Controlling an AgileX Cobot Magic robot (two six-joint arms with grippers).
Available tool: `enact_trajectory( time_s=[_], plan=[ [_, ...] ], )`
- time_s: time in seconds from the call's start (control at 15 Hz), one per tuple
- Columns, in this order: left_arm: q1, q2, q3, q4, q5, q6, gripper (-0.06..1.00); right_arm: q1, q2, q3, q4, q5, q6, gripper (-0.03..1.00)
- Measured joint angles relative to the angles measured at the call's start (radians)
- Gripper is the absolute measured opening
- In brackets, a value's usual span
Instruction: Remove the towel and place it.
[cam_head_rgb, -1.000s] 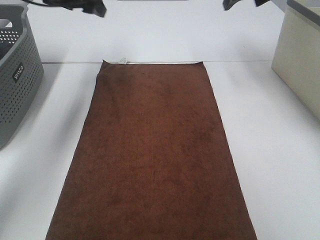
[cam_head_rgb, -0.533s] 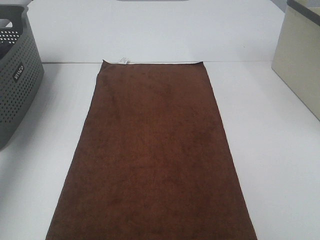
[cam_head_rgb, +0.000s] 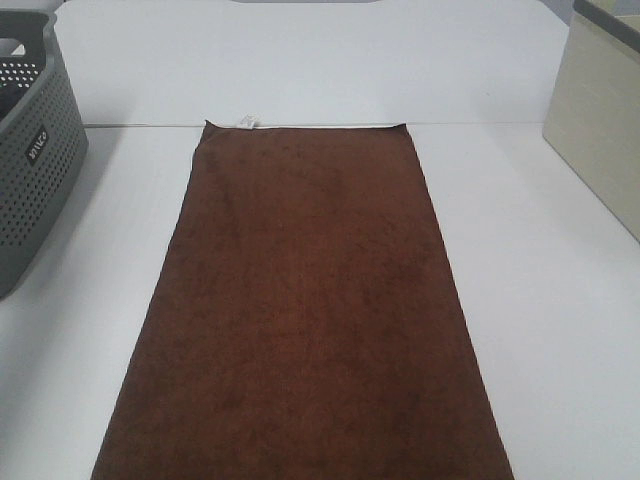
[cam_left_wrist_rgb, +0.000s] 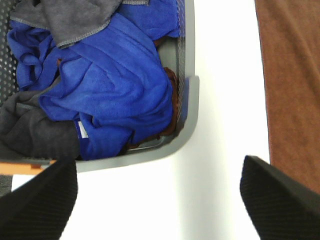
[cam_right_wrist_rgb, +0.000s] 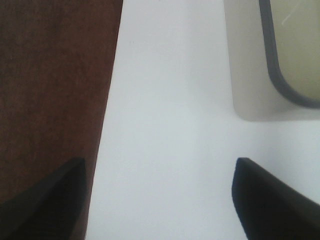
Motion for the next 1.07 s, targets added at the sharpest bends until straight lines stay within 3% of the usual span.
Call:
enact_trajectory(
  time_s=[0.33,0.73,0.87,0.93,1.07],
  plan=[
    [0.0,-0.316,0.171,0.029,0.078,-0.002,0.81,0.0,-0.484,0.363,0.007,-0.022,0.015,0.77],
    [0.0,-0.622,0.491,0.164,-0.02,0.012,0.81,0.0,-0.873,0.566,0.007,-0.046,0.016,0.77],
    [0.0,-0.726,0.582,0.117,-0.027,0.017,0.81,0.0,-0.957,0.614,0.007,-0.048,0.016,0.77],
    [0.0,-0.815,0.614,0.044,-0.021,0.027,0.81,0.0,-1.029,0.649,0.005,-0.067,0.016,0.77],
    [0.0,-0.903,0.621,-0.002,0.004,0.029,0.81,0.0,-1.078,0.686,-0.003,-0.069,0.016,0.77]
  ],
)
